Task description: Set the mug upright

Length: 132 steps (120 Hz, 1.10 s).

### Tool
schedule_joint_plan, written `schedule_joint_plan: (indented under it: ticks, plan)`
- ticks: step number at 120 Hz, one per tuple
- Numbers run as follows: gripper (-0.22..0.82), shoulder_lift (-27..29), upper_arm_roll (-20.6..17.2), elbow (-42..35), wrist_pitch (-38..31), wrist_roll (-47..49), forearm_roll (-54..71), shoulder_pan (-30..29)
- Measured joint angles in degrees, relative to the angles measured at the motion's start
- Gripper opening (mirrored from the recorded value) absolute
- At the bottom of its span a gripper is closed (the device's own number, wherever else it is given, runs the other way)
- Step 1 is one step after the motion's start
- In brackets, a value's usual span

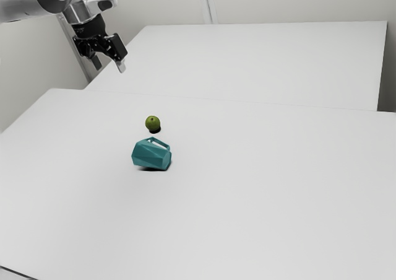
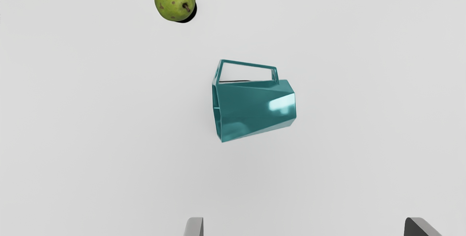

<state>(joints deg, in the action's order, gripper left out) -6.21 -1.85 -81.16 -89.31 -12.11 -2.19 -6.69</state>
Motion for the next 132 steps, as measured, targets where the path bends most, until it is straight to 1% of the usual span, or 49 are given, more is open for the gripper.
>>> schedule_joint_plan:
  ticks: [31,48,53,59,75,82,94,110,132]
  plan:
    - [0.6,0.11,0.02,-0.1,-0.03,0.55,-0.06,0.02]
    - [0.6,0.47,0.25,-0.15,2.44,0.76,-0.76,0.08]
    - [0.6,0.56,1.82,-0.25,3.53,0.63,-2.72,0.91]
    - [0.6,0.59,4.63,-0.66,4.73,-0.04,-6.33,1.36]
    - [0.6,0.44,12.34,-4.96,6.8,-3.55,-17.09,-0.31]
    - [0.6,0.0,14.49,-6.01,7.32,-5.48,-20.68,-1.38]
    - [0.6,-2.3,15.54,-8.88,7.4,-9.01,-26.85,-2.34]
    - [0.6,-4.34,15.63,-15.03,4.18,-13.32,-33.08,-2.01]
    - [0.6,-8.72,15.64,-16.28,-1.52,-19.83,-37.73,-2.98]
